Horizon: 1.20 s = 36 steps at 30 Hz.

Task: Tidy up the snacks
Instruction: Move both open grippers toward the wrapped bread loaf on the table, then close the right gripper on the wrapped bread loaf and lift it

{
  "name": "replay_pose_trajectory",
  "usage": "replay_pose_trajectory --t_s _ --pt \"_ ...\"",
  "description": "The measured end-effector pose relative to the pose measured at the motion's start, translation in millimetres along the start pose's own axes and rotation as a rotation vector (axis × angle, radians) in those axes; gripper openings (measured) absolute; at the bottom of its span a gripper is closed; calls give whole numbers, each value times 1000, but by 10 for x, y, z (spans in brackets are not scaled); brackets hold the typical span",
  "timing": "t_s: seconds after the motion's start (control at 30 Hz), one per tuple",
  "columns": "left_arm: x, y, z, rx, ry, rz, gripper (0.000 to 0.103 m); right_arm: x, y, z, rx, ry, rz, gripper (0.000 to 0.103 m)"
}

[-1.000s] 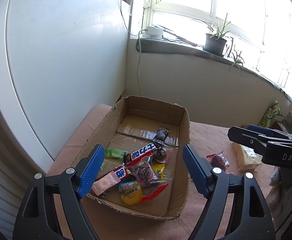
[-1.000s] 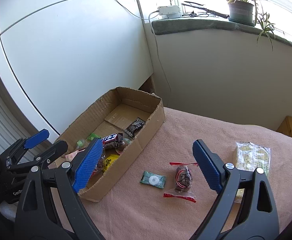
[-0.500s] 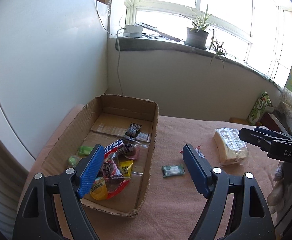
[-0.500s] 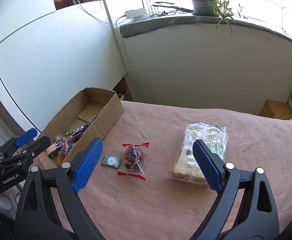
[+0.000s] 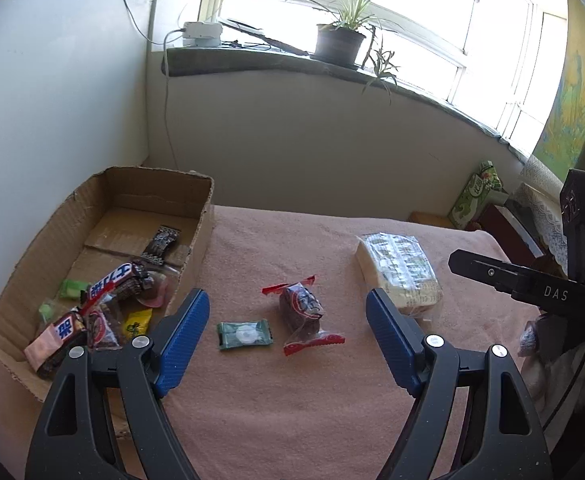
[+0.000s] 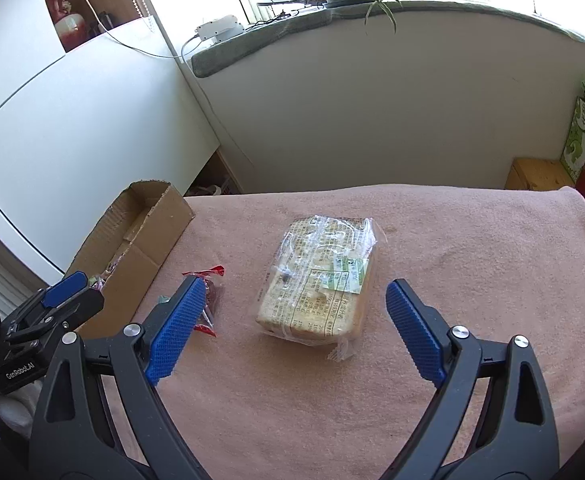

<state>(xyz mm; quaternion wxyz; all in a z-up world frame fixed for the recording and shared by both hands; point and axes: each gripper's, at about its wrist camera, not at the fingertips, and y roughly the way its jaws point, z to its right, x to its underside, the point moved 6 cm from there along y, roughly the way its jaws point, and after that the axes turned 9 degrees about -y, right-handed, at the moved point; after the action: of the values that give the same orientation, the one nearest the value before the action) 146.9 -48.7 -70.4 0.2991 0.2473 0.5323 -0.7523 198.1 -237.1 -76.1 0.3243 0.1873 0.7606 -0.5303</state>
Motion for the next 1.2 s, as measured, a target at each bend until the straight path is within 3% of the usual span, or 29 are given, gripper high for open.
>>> replay_pose_trajectory --t_s 0.43,0.57,0.7,0.77,0.83,1.0,1.2 --pt "134 668 515 176 -36 -207 79 144 375 361 -164 167 -74 93" --pt "159 805 606 216 -40 -254 74 146 459 376 -191 192 -91 87" --pt "164 914 622 236 -59 -291 69 144 540 357 -214 202 -109 86" --pt "182 965 636 241 -59 -313 66 147 583 333 -221 200 -120 75" --pt "191 994 648 243 -55 -324 65 149 621 326 -224 199 -133 72" --pt "198 1007 705 248 -34 -335 60 132 659 312 -216 185 -143 72" --pt "197 1032 770 241 -7 -337 57 133 687 339 -200 172 -161 65"
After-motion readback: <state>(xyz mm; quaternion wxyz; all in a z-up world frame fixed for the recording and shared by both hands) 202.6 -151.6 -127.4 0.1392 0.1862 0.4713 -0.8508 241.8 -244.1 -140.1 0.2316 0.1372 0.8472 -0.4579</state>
